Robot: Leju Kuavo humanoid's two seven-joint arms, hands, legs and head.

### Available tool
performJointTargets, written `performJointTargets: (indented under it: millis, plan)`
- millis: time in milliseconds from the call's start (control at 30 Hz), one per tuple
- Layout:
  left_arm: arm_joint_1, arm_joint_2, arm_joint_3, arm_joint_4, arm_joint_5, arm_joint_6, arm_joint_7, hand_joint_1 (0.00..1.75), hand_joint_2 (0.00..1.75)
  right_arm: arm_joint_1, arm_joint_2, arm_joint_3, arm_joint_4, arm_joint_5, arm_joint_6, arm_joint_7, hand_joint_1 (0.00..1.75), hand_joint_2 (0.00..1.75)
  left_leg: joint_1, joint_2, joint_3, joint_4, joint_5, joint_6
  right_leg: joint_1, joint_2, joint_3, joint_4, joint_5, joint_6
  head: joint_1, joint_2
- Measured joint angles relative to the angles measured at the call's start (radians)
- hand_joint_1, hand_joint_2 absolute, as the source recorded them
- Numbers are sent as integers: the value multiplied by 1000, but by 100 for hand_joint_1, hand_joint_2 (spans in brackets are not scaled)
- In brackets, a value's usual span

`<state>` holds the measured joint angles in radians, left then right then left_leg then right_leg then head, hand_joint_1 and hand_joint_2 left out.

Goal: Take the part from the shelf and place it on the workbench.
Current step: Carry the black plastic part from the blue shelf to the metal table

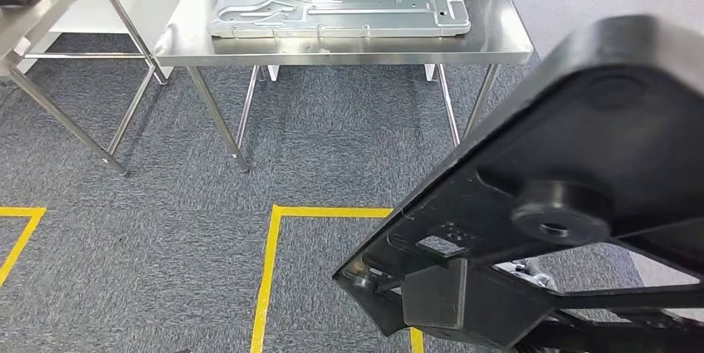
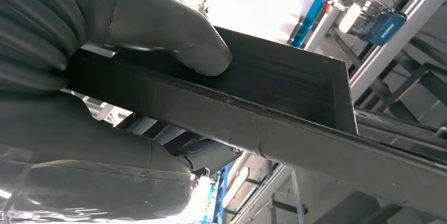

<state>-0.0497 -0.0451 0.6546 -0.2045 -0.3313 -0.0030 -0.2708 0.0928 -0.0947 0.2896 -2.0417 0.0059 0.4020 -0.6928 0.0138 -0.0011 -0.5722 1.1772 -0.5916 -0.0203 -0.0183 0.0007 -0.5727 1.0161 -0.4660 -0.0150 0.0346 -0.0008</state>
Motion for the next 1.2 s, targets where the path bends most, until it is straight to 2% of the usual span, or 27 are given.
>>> performJointTargets:
  millis: [33,67,100,133,200,233,300,333,400,467,533,567,600,633,700,733,800,833,933,967,1000,1067,1100,1133,1167,1200]
  plan:
    - [0,0,0,0,-2,0,0,0,175,1,0,0,0,0,1,0,162,175,0,0,-41,64,-27,-2,1,0,2,0,-4,-2,-2,0]
    - [1,-1,0,0,-4,0,0,0,175,2,1,0,1,0,3,0,162,175,0,0,-74,109,-41,-2,2,1,5,1,-8,-3,-2,0]
    - [3,-1,1,0,-6,0,0,0,175,4,1,0,1,0,4,0,162,175,0,0,-92,120,-34,0,4,3,9,1,-13,-3,-2,0]
    - [5,0,1,0,-7,0,0,0,175,6,1,0,1,0,5,0,162,175,0,0,-91,93,-6,2,4,5,16,1,-18,-2,-2,0]
    - [7,0,3,0,-11,0,-1,0,175,9,2,0,0,0,7,0,162,175,-2,0,-49,-34,81,12,5,6,34,1,-30,3,-2,0]
    - [7,0,5,0,-13,0,-1,0,175,10,2,0,0,0,7,0,162,175,-5,1,-30,-91,99,16,6,6,40,2,-35,6,-2,0]
    - [7,1,8,0,-15,-1,-2,0,175,13,4,-1,-1,0,9,0,162,175,-11,1,-14,-141,101,27,6,6,44,6,-42,18,-2,0]
    - [8,1,10,-1,-15,-1,-2,0,175,15,5,-2,-3,-1,10,0,162,175,-13,0,-12,-145,95,33,7,6,46,11,-41,25,-2,0]
    - [10,1,12,-1,-15,-1,-2,0,175,17,5,-4,-6,-5,13,0,162,175,-10,0,6,-154,111,48,7,5,48,32,-46,37,-1,0]
    - [7,1,15,-1,-16,-2,-2,0,175,12,5,-8,-8,-10,14,0,162,175,-7,-1,23,-159,110,58,5,4,21,91,-80,43,2,0]
    - [5,1,17,-1,-16,-2,-2,0,175,8,5,-15,-7,-16,15,0,162,175,-8,-1,27,-160,105,63,4,4,-44,195,-128,50,4,0]
    - [5,1,18,-1,-17,-2,-2,0,175,8,5,-18,-6,-18,15,0,162,175,-9,-1,29,-160,102,64,3,4,-78,240,-142,53,4,0]
    - [6,1,19,-1,-17,-2,-2,0,175,8,5,-21,-5,-19,16,0,162,175,-10,-1,33,-160,97,64,3,4,-101,260,-141,56,4,0]
    - [6,1,19,-1,-17,-2,-2,0,175,8,5,-23,-4,-20,16,0,162,175,-10,-2,39,-160,92,63,3,3,-109,251,-121,56,4,0]
    - [7,1,20,-1,-17,-2,-2,0,175,7,5,-25,-3,-20,16,0,162,175,-11,-3,56,-160,79,59,4,3,-79,148,-40,52,4,0]
    - [7,0,21,-1,-18,-2,-2,0,175,6,5,-25,-3,-20,16,0,162,175,-11,-3,64,-160,74,55,6,2,-59,93,-15,47,4,0]
    - [5,0,23,-1,-22,-2,-1,0,175,1,5,-27,-2,-21,16,0,162,175,-11,-4,72,-164,64,45,13,-1,-37,30,-8,32,5,0]
    - [4,0,25,-1,-24,-2,-1,0,175,0,5,-28,-1,-22,16,0,162,175,-12,-3,75,-160,63,38,16,-2,-35,26,-15,25,4,0]
    - [2,1,28,-1,-26,-3,-1,0,175,-4,6,-31,-2,-25,22,0,162,175,-13,-3,79,-129,52,20,11,-1,-14,13,-2,5,2,0]
    - [0,2,30,-2,-26,-3,-1,0,175,-8,7,-32,-2,-26,26,0,162,175,-12,-2,64,-98,35,15,9,-2,-4,10,-5,0,1,0]
    - [-1,2,32,-2,-26,-3,-1,0,175,-12,8,-32,-1,-27,29,0,162,175,-10,-2,35,-49,12,10,8,-3,3,7,-7,-3,-1,0]
    - [-2,1,35,-2,-27,-3,-1,0,175,-19,10,-32,3,-29,34,0,162,175,-7,-2,-44,70,-33,3,8,-2,10,7,-17,-8,-4,0]
    - [0,1,36,-2,-27,-3,-1,0,175,-21,12,-32,5,-30,36,0,162,175,-6,-2,-77,107,-40,3,9,-1,15,7,-22,-8,-4,0]
    - [2,1,38,-2,-28,-2,-1,0,175,-21,14,-32,8,-31,38,0,162,175,-5,-2,-95,112,-27,3,9,0,22,7,-28,-7,-4,0]
    - [4,1,39,-2,-28,-2,-1,0,175,-22,15,-32,10,-32,40,0,162,175,-5,-2,-94,80,8,6,9,1,31,7,-35,-6,-4,0]
    - [5,1,41,-2,-28,-1,-1,0,175,-23,17,-32,12,-32,42,0,162,175,-5,-2,-78,18,58,10,9,2,42,7,-42,-3,-4,0]
